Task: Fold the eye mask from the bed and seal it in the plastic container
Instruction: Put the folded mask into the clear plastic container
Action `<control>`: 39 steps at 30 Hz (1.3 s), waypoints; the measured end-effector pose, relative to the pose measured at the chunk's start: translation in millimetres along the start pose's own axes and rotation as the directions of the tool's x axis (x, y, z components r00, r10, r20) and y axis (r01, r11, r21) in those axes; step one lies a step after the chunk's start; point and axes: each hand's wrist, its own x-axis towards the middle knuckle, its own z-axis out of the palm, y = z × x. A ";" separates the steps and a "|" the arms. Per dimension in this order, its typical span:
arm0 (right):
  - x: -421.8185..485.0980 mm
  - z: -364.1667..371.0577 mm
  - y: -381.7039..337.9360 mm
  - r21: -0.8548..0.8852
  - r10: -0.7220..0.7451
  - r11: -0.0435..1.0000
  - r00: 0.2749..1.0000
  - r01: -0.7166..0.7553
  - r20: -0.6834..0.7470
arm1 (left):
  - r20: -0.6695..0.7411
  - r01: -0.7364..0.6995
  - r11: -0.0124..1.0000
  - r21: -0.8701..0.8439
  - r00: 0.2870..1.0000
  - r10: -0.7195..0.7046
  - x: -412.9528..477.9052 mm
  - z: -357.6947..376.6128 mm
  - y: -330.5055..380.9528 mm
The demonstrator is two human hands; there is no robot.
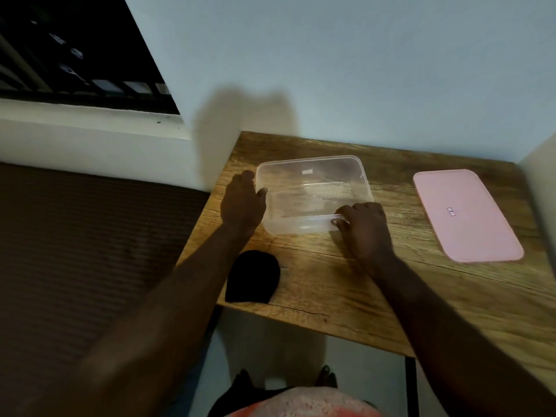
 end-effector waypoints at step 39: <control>-58.9 35.9 -129.1 0.371 0.145 0.923 0.984 -0.097 -0.104 | -0.099 -0.294 0.918 -0.267 0.956 0.277 -54.7 -23.1 -92.9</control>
